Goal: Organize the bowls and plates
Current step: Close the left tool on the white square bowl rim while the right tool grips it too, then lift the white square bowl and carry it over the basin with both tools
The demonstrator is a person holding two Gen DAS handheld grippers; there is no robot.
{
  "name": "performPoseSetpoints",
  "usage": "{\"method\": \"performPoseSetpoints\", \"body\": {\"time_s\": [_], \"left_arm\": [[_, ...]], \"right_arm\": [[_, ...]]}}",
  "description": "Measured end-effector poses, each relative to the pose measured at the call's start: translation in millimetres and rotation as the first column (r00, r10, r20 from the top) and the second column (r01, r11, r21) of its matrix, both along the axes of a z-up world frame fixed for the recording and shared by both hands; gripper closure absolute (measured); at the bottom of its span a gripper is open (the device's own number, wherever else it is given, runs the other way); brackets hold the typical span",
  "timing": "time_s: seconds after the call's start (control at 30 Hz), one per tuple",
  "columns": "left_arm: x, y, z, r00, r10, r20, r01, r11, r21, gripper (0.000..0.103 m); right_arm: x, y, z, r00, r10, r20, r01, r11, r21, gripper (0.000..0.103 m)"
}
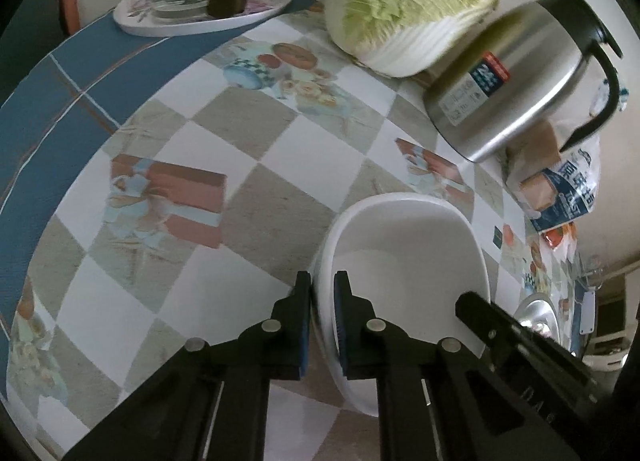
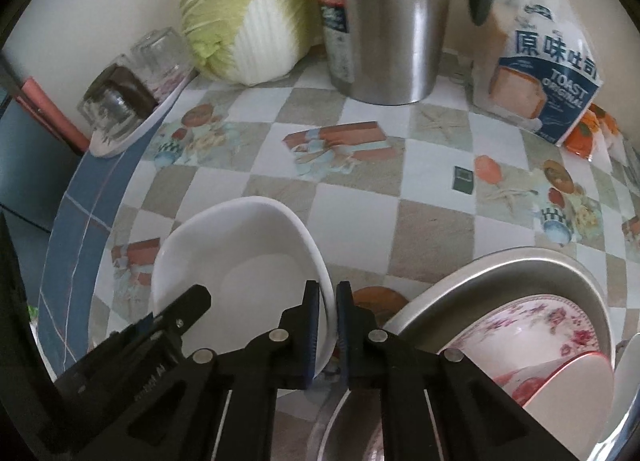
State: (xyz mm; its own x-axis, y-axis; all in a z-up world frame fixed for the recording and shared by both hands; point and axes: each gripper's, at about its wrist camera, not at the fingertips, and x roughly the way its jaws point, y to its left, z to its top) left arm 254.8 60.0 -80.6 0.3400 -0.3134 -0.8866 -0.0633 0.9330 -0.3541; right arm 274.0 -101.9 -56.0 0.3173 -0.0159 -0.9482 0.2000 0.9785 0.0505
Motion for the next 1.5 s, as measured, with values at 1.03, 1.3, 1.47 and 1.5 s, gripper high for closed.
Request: {"method": "performPoseSetpoints", "body": {"time_s": [1.03, 1.3, 1.47, 1.5], "left_arm": [[-69.8, -30.1, 139.9, 0.933, -0.167, 0.319, 0.157, 0.986, 0.057, 0.093], [-95.4, -52.1, 152.9, 0.910, -0.226, 0.349, 0.206, 0.974, 0.094, 0.093], [-105.7, -64.9, 153.7, 0.902, -0.254, 0.348, 0.230, 0.967, 0.111, 0.093], [-107.3, -67.6, 154.0, 0.901, -0.260, 0.347, 0.235, 0.965, 0.113, 0.093]], "right_arm": [[-99.1, -9.1, 127.0, 0.952, -0.015, 0.307, 0.028, 0.999, -0.037, 0.095], [-133.2, -24.4, 140.6, 0.930, -0.064, 0.362, 0.074, 0.997, -0.014, 0.095], [-151.4, -33.1, 146.6, 0.917, -0.092, 0.388, 0.097, 0.995, 0.008, 0.095], [-154.9, -35.0, 147.4, 0.914, -0.097, 0.393, 0.101, 0.995, 0.010, 0.095]]}}
